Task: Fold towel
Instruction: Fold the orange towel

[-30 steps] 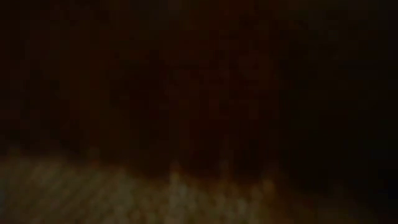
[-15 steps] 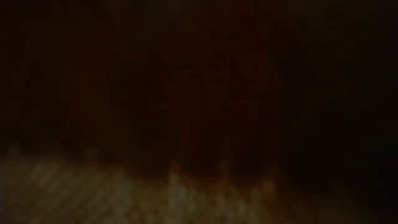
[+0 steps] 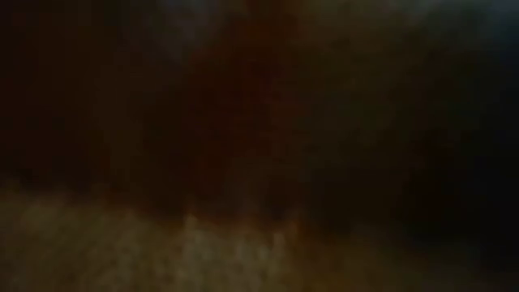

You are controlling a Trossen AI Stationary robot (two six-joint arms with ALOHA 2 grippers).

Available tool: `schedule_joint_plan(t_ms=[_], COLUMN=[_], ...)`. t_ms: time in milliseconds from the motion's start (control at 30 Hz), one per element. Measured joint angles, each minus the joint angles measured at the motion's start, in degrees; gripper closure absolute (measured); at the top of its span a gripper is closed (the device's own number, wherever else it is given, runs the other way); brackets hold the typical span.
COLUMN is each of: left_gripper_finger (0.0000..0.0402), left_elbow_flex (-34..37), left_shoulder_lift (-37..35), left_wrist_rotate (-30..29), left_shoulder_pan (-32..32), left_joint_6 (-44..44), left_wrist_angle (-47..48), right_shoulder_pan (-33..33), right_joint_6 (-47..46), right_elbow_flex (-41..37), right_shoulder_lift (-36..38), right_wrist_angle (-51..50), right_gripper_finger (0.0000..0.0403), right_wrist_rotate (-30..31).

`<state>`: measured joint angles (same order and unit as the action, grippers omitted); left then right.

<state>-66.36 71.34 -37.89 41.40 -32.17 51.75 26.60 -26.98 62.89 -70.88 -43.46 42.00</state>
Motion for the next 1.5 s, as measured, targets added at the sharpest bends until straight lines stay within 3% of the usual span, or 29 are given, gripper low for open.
schedule_joint_plan(t_ms=[267,467,567,633,767,900,1100,1333,1500], left_gripper_finger=[0.0394,0.0394,0.0394,0.0394,0.0398,0.0398,0.0399,0.0399,0.0399], left_elbow_flex=[-4.8,-7.4,-7.8,-7.8,-6.7,-1.2,10.0,21.0,24.8], left_shoulder_lift=[-9.6,-16.7,-19.8,-21.7,-23.5,-22.8,-17.9,-6.6,3.4], left_wrist_rotate=[-10.8,-13.9,-18.7,-22.2,-23.0,-19.6,-14.5,-6.4,-0.6], left_shoulder_pan=[-0.3,-0.3,-0.3,-0.4,-1.0,-0.1,2.5,6.3,7.1], left_joint_6=[9.8,12.4,14.6,15.1,13.4,8.2,-0.7,-2.7,-4.4], left_wrist_angle=[0.2,0.4,-0.4,-0.5,0.8,2.7,0.7,-11.9,-16.2], right_shoulder_pan=[0.4,0.4,0.4,0.4,0.5,2.8,8.1,13.5,14.3], right_joint_6=[13.4,22.3,26.0,27.5,22.5,10.6,-4.5,-9.4,-9.8], right_elbow_flex=[15.2,23.6,26.9,28.1,27.7,20.9,4.1,-15.0,-22.8], right_shoulder_lift=[0.1,0.2,0.2,0.2,0.0,-0.6,-0.7,-1.3,-4.5], right_wrist_angle=[-0.5,-0.5,-0.4,-0.2,-4.6,-11.1,-8.3,15.0,28.7], right_gripper_finger=[0.0397,0.0396,0.0397,0.0398,0.0399,0.04,0.04,0.04,0.04], right_wrist_rotate=[9.3,16.5,19.6,21.4,19.3,15.8,14.3,8.0,3.4])
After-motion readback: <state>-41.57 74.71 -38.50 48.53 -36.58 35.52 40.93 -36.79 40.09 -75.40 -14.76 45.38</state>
